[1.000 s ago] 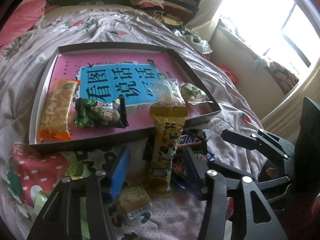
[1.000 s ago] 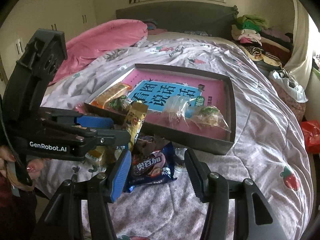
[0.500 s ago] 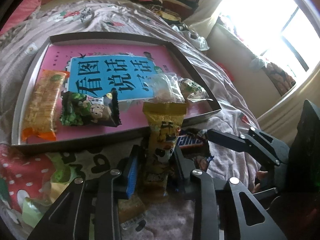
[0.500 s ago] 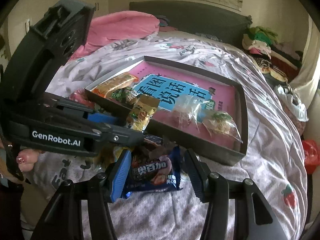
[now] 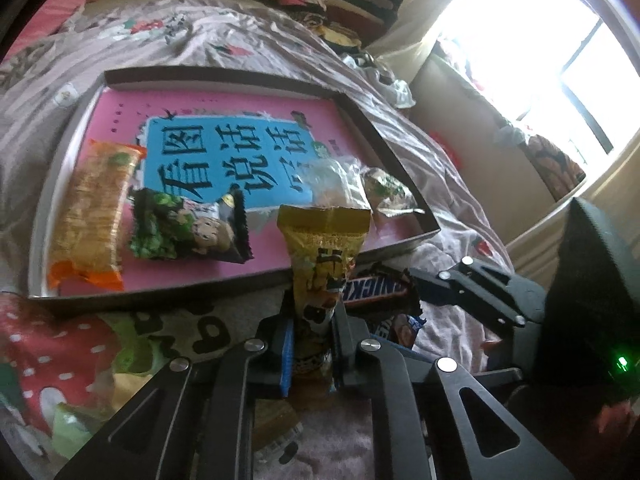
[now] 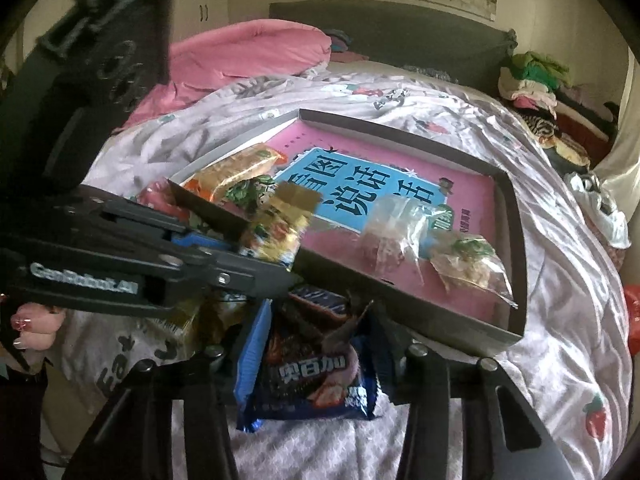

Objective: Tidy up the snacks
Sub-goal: 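Grasp the yellow candy bar with the left gripper while the right gripper grasps the Snickers bar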

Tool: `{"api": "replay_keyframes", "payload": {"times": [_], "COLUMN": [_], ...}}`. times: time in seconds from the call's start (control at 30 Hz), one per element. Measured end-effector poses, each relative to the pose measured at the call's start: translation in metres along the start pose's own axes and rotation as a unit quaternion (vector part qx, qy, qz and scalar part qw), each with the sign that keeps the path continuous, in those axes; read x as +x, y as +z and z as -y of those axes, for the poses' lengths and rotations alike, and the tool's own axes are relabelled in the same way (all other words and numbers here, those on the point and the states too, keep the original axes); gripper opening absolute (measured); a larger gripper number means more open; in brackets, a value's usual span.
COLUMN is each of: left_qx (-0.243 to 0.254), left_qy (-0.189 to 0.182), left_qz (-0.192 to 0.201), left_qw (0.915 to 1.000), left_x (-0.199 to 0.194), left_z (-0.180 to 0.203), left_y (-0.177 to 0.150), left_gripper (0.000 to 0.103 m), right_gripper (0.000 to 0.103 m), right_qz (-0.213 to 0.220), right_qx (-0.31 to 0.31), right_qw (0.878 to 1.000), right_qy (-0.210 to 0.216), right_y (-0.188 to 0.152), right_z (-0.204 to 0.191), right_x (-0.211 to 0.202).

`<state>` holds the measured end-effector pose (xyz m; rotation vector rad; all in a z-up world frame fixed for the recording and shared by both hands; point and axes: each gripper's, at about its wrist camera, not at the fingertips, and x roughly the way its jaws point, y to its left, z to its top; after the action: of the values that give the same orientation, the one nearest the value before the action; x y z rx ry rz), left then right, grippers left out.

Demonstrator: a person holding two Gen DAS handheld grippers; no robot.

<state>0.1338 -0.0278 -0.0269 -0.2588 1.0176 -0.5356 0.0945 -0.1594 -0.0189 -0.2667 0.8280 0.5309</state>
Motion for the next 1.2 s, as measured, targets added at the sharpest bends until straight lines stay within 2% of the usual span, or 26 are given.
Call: {"api": "replay_keyframes", "payload": {"times": [0.13, 0.37, 0.57, 0.63, 0.87, 1.0, 1.2], "left_qx": [-0.006, -0.022, -0.027, -0.028, -0.034, -0.036, -0.043], "left_qy": [0.001, 0.004, 0.005, 0.006, 0.004, 0.005, 0.015], "left_qz": [0.016, 0.032, 0.04, 0.044, 0.064, 0.084, 0.111], "left_qw": [0.9999, 0.9992, 0.9988, 0.9986, 0.9974, 0.9958, 0.9928], "left_x": [-0.013, -0.025, -0.031, -0.032, -0.046, -0.059, -0.069], "left_z": [-0.003, -0.013, -0.016, -0.016, -0.016, -0.017, -0.02], "left_y": [0.002, 0.009, 0.01, 0.011, 0.017, 0.025, 0.036], "left_gripper": [0.015, 0.015, 0.015, 0.015, 0.015, 0.015, 0.015], "right_gripper": [0.041, 0.034, 0.03, 0.03, 0.03, 0.03, 0.03], "right_qz": [0.005, -0.006, -0.021, -0.017, 0.021, 0.062, 0.103], "right_qx": [0.021, -0.003, -0.057, -0.042, 0.0, 0.034, 0.083], "right_qw": [1.0, 0.999, 0.998, 0.999, 0.999, 0.996, 0.991], "right_qy": [0.02, 0.034, 0.001, 0.015, 0.042, 0.048, 0.029], "right_y": [0.002, 0.003, -0.002, -0.002, 0.005, 0.012, 0.024], "right_z": [0.004, -0.01, -0.028, -0.025, -0.012, 0.004, 0.029], "right_x": [0.002, 0.016, 0.026, 0.022, -0.007, -0.026, -0.039]}}
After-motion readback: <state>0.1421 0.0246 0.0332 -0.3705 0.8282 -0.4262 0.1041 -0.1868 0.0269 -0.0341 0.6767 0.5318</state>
